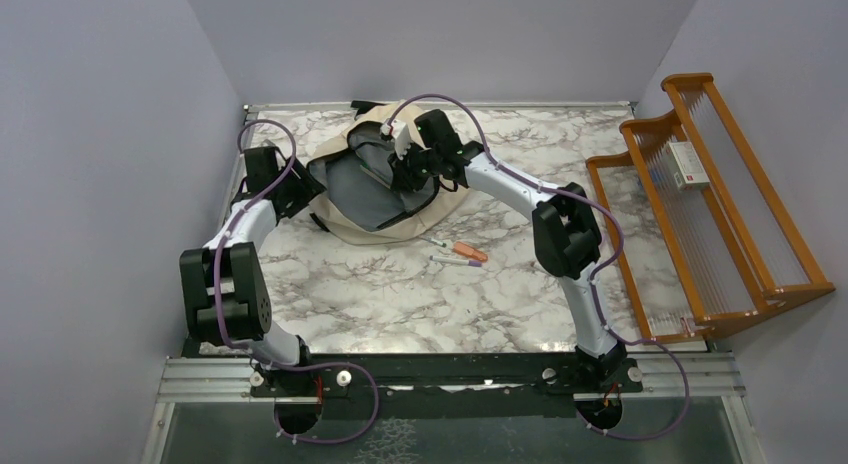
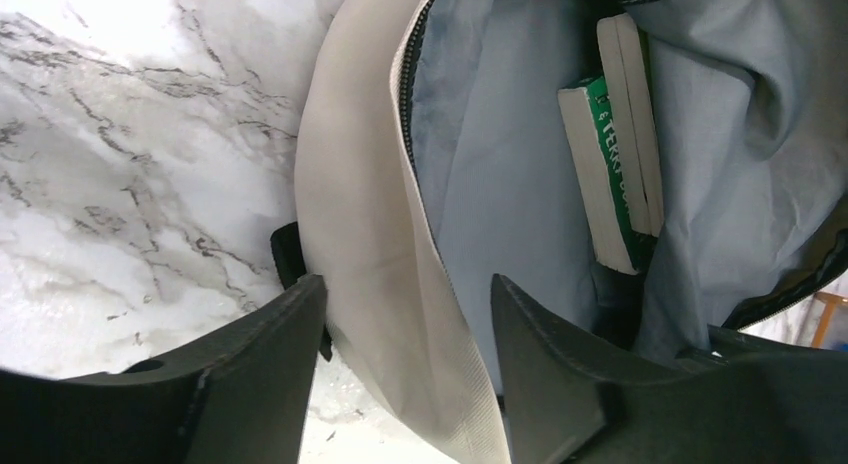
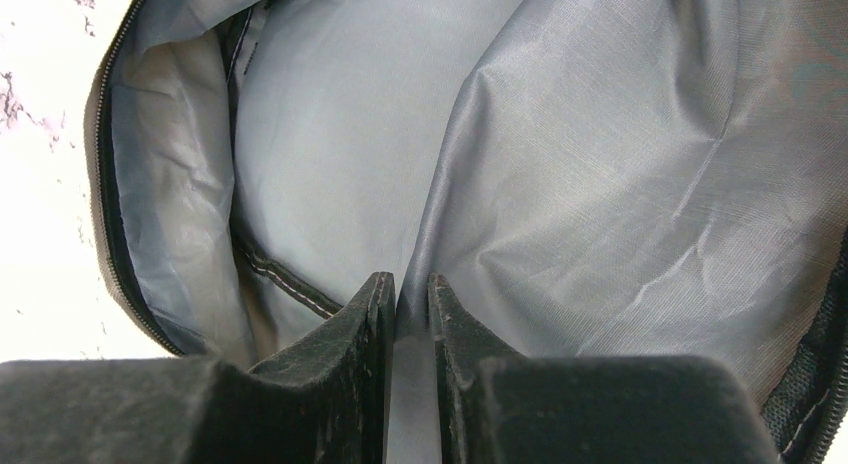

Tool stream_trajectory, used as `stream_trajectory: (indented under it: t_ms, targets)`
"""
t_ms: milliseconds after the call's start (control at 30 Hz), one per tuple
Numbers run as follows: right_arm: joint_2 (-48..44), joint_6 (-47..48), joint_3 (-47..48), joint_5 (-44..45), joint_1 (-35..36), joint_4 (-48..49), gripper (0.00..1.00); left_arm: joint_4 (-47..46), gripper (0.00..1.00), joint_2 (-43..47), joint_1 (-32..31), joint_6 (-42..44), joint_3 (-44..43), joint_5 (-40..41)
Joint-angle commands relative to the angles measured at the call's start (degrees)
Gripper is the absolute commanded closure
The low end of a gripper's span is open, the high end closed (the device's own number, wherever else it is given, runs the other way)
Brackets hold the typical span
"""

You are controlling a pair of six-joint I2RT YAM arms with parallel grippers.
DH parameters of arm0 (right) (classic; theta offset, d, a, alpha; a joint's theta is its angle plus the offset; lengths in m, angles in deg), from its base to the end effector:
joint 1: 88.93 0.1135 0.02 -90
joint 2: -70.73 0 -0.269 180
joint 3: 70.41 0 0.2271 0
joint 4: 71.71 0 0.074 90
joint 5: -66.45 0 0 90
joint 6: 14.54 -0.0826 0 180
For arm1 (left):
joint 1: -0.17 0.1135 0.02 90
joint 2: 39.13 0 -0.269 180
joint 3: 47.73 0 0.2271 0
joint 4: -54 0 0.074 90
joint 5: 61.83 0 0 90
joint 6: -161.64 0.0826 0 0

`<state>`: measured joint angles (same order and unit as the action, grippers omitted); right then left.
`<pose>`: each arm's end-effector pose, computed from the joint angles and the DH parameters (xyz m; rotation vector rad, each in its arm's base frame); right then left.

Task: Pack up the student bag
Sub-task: Adjust the student bag at the center of the board.

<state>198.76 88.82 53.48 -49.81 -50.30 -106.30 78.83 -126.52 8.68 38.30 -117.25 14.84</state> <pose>0.3895 0.3580 0.2163 -1.2161 1.9176 0.7505 0.3365 0.0311 0.2078 -0.7234 2.2270 -0.4870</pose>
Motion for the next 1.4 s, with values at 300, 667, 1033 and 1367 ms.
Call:
stream_trajectory:
  t_ms: [300, 667, 1033, 1367]
  targets:
    - [-2.52, -1.0, -0.19, -2.2, 0.3, 0.74, 0.75, -4.81, 0.75, -4.42, 0.09, 0.56, -2.61, -5.88]
    - [-5.45, -2.82, 0.97, -3.92, 0.3, 1.21, 0.55, -7.72, 1.0, -3.76, 0.1, 4.79, -2.07, -9.15]
    - [-11.63, -8.23, -1.58, 12.1, -1.48, 7.74, 0.46, -8.86, 1.0, -1.75, 0.1, 5.57, -2.08, -11.97]
    - [0.49, -8.03, 15.54, 11.11, -6.47, -4.67, 0.4, -8.93, 1.0, -1.22, 0.08, 5.49, -2.01, -12.36]
